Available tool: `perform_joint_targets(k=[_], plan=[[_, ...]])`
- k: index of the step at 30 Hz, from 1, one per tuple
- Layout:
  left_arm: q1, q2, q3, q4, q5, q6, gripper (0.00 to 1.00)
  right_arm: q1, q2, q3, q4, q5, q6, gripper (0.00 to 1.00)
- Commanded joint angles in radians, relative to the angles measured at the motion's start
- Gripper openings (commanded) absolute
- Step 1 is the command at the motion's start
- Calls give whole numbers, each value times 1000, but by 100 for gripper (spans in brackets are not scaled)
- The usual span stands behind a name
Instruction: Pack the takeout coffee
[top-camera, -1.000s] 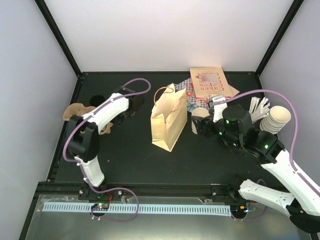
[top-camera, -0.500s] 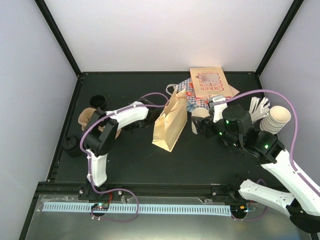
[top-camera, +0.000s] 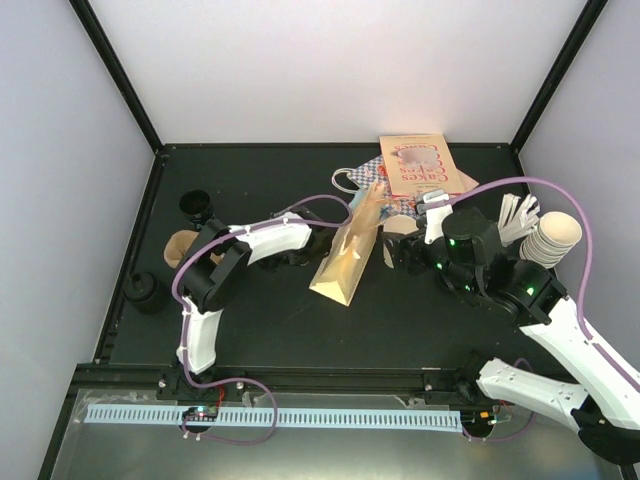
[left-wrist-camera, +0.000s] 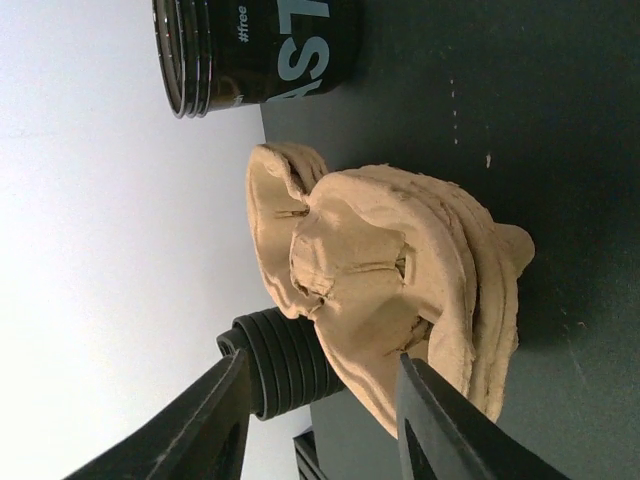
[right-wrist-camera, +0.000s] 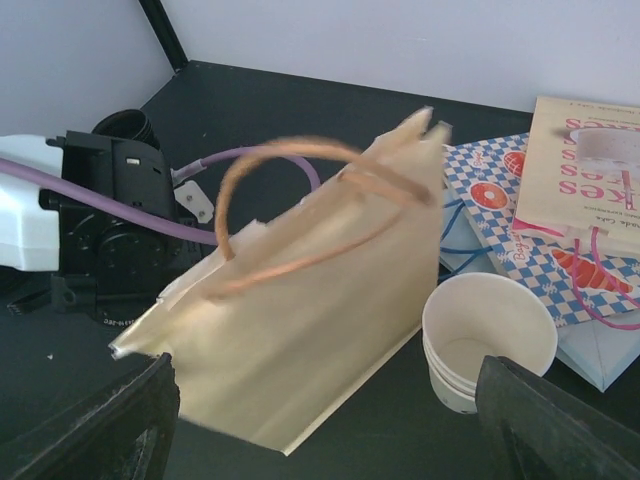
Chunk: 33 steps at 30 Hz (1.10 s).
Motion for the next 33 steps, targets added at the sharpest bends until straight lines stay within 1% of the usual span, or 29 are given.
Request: perform_joint_targets(k=[1, 2, 4, 6, 9, 12, 15, 18, 21, 26, 31, 33], plan=[[-12, 4, -9, -26, -12, -18, 44, -4, 4, 30, 2, -2, 13, 84], [-13, -11, -9, -23, -6, -14, 47, -3, 4, 30, 2, -2, 12, 84], [-14, -56, -16, 13, 24, 31, 49, -3, 5, 30, 3, -4, 14, 84], [-12, -128, -30, 97, 71, 117, 54, -3, 7, 30, 4, -5, 16, 84], [4, -231, -72, 244, 191, 245, 58, -3, 11, 31, 5, -9, 18, 84], [50, -305, -115, 343, 318, 318, 59, -3, 13, 32, 5, -13, 23, 84], [113, -348, -154, 398, 411, 358, 58, -3, 13, 30, 7, -15, 26, 84], [192, -382, -194, 429, 456, 381, 56, -3, 13, 31, 2, -16, 28, 84], [300, -432, -234, 473, 522, 409, 56, -3, 13, 33, -1, -13, 26, 84], [467, -531, -280, 559, 689, 485, 69, -3, 16, 43, -4, -15, 21, 84], [561, -532, -253, 564, 733, 530, 76, -3, 23, 63, -9, -16, 12, 84], [608, -514, -249, 574, 774, 543, 80, -3, 25, 71, -15, -16, 8, 84]])
